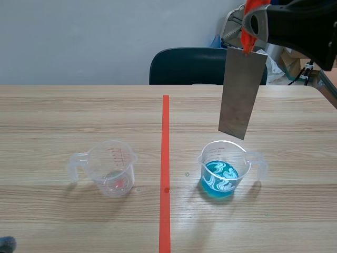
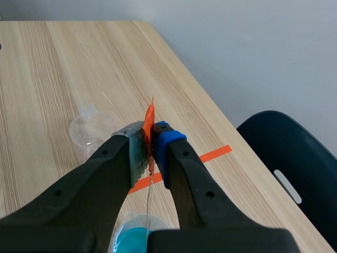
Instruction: Do the redox reaction experiment
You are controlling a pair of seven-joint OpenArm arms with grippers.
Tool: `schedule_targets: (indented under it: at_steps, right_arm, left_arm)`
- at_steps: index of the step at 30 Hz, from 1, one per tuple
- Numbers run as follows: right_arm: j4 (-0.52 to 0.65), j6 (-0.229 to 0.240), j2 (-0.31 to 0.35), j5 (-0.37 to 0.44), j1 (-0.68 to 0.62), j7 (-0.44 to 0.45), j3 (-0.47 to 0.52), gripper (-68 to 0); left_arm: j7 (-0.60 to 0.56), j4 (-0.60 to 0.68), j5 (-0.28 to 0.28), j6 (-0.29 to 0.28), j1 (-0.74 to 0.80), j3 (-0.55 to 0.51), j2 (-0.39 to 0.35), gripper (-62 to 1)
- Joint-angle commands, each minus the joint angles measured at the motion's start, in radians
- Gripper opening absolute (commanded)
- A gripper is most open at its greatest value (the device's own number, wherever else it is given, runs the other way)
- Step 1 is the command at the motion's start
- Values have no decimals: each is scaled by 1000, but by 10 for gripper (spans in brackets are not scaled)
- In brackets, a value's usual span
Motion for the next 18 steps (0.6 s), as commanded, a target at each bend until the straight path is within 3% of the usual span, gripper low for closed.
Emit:
schedule_targets:
  at_steps: [1, 18]
  right_arm:
    - [5, 6, 10, 9, 12, 15, 3, -667]
    - [5, 6, 10, 9, 12, 14, 3, -667]
  left_arm:
    - [-11, 19, -10, -3, -3, 8, 5, 14]
    - [30, 17, -10, -1, -3, 8, 10, 14]
